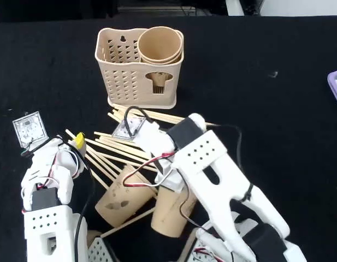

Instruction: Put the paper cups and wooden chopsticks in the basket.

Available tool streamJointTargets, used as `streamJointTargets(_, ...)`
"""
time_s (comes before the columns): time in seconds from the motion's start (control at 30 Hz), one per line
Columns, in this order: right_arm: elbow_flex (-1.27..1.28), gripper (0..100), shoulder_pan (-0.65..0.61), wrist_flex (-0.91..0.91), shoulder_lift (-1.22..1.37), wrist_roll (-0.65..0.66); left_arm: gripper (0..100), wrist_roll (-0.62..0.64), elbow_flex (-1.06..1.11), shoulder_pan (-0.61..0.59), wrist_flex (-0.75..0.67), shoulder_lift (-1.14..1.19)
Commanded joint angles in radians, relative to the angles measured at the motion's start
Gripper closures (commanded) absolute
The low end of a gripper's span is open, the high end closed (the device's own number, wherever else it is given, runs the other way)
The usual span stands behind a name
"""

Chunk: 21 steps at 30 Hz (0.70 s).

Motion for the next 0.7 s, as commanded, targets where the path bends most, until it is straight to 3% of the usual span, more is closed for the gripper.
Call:
streamJointTargets(0.0,-0.081,98.8,0.038,0.035,-0.045,0.006,77,-0.006,-0.012,-0.008,-0.020,-0.012)
streamJointTargets(0.2,-0.231,98.8,0.244,0.034,-0.044,0.147,77,-0.006,-0.012,-0.008,-0.020,-0.012)
streamJointTargets(0.53,-0.443,98.8,0.761,0.012,-0.036,0.525,77,-0.006,-0.012,-0.005,-0.020,-0.012)
streamJointTargets(0.67,-0.387,98.8,0.862,-0.098,-0.027,0.563,77,-0.006,-0.012,-0.005,-0.020,-0.012)
